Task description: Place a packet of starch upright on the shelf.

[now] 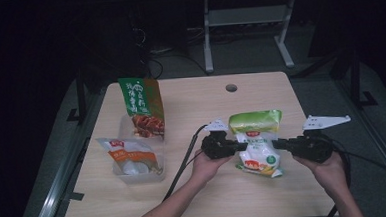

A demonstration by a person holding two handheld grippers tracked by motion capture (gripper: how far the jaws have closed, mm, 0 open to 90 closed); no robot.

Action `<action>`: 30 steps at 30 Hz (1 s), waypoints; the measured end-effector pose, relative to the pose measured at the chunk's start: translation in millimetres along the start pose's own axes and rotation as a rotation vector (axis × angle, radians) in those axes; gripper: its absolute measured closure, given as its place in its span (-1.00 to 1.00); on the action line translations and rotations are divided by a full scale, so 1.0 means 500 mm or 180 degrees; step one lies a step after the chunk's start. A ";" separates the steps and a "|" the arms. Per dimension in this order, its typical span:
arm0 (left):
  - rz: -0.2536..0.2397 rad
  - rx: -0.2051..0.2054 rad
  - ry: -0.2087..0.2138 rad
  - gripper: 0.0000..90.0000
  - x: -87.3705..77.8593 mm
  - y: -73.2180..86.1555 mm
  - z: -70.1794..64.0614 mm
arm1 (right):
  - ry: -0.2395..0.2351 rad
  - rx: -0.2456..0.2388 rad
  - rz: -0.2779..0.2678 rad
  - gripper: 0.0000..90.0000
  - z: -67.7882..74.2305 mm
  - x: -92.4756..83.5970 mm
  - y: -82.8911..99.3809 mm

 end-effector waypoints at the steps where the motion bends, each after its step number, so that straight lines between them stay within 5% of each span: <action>1: -0.0004 0.0027 -0.0045 0.86 -0.005 0.001 0.002 | -0.0007 -0.0021 0.0033 0.98 0.001 0.007 0.001; 5: -0.0014 0.0044 -0.0092 0.87 -0.018 0.006 0.013 | -0.0026 -0.0085 0.0188 0.92 0.009 0.034 0.007; 10: -0.0007 0.0141 -0.0083 0.87 -0.019 0.007 0.004 | -0.0076 -0.0127 0.0355 0.54 0.007 0.053 0.004; 15: 0.0017 0.0265 -0.0115 0.87 -0.019 0.007 -0.006 | -0.0144 -0.0133 0.0486 0.42 0.014 0.076 -0.005; 23: 0.0044 0.0322 -0.0186 0.68 -0.040 0.012 -0.002 | -0.0136 -0.0152 0.0545 0.85 0.015 0.099 -0.007; 30: 0.0117 0.0391 -0.0250 0.36 -0.079 0.033 -0.007 | -0.0112 -0.0128 0.0490 0.90 0.021 0.097 -0.016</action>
Point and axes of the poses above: each handheld gripper's, and its own axes: x roughly forward along the jaws, y roughly out of its underside, z roughly to its left, the point moved 4 cm from there along x, roughly forward along the jaws, and after that the axes turned 9 degrees about -x, right-handed, at the moved point
